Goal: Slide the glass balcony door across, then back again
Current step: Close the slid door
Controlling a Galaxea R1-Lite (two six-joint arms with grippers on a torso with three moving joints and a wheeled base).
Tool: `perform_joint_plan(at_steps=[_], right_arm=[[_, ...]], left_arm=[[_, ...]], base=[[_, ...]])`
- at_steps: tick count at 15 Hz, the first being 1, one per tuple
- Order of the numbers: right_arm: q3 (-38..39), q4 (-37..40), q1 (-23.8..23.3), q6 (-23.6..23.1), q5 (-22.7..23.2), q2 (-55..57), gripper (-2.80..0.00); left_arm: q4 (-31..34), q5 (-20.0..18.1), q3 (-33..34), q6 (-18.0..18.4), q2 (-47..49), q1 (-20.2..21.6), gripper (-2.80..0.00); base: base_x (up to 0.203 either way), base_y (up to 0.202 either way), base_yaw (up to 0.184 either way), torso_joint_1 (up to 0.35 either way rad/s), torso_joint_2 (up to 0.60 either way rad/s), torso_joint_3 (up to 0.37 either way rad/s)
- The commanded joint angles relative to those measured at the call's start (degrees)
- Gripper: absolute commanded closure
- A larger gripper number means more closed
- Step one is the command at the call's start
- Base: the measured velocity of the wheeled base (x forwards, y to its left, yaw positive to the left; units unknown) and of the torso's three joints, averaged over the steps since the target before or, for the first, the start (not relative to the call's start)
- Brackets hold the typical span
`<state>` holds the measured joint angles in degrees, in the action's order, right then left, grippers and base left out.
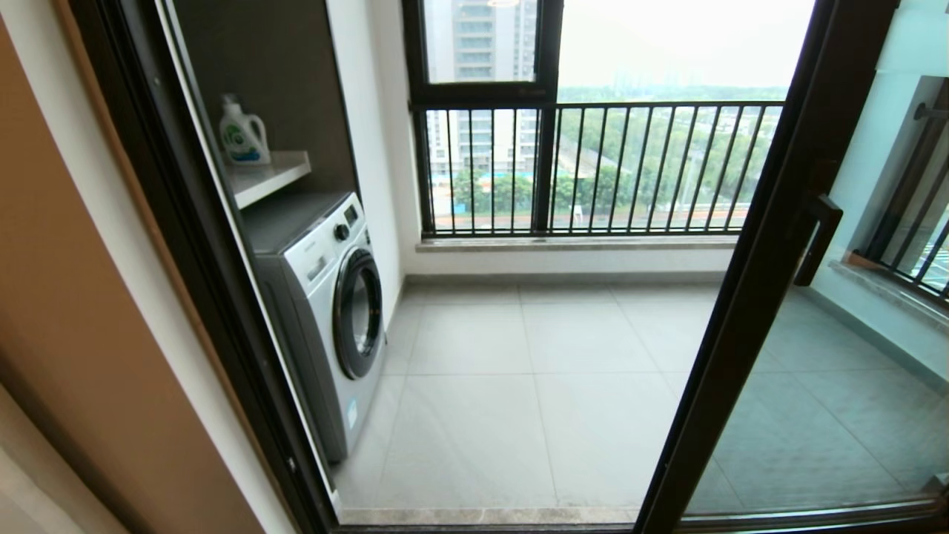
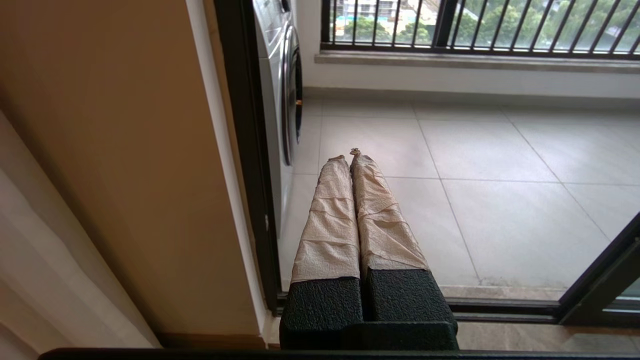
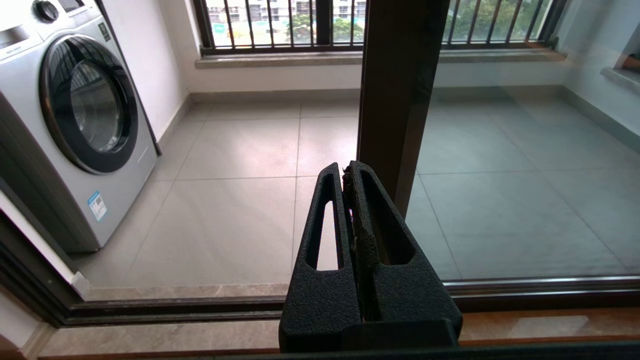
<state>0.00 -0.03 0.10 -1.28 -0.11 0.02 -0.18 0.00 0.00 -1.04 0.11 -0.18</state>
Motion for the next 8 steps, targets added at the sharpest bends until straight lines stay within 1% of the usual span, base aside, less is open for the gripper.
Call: perform_joint_plan(at_steps=[1,4,5,7,8], right_arm=[[0.19,0.03,-0.01,0.06,0.02,-0.11,0.00],[-0.67,0.18,-0.01,0.38,-0.36,0.08,0.00],[-2.60,0.44,0.01,0.79,-0.85,1.30,0.00],[-9.55,0.90,0.05,4.38,-1.49,7.84,0.00],[-12.90,1.04,0.05,5.47,-1.70,10.34,0.00]], left_arm=[[0.00,0.00,0.00,-0.02,-0.02,0.01,0.00],[-0.08,0.00,0.00,-0.02,-0.02,0.01,0.00],[-0.08,0.00,0.00,-0.02,-0.02,0.01,0.00],[-0.08,0.00,0.00,-0.02,-0.02,0.01,0.00],[0.00,0.00,0.00,-0.02,-0.02,0.01,0.00]], base=[[0.000,0.000,0.000,0.000,0.00,0.000],[0.000,0.000,0.000,0.000,0.00,0.000],[0.000,0.000,0.000,0.000,0.00,0.000],[0.000,0.000,0.000,0.000,0.00,0.000],[0.000,0.000,0.000,0.000,0.00,0.000]])
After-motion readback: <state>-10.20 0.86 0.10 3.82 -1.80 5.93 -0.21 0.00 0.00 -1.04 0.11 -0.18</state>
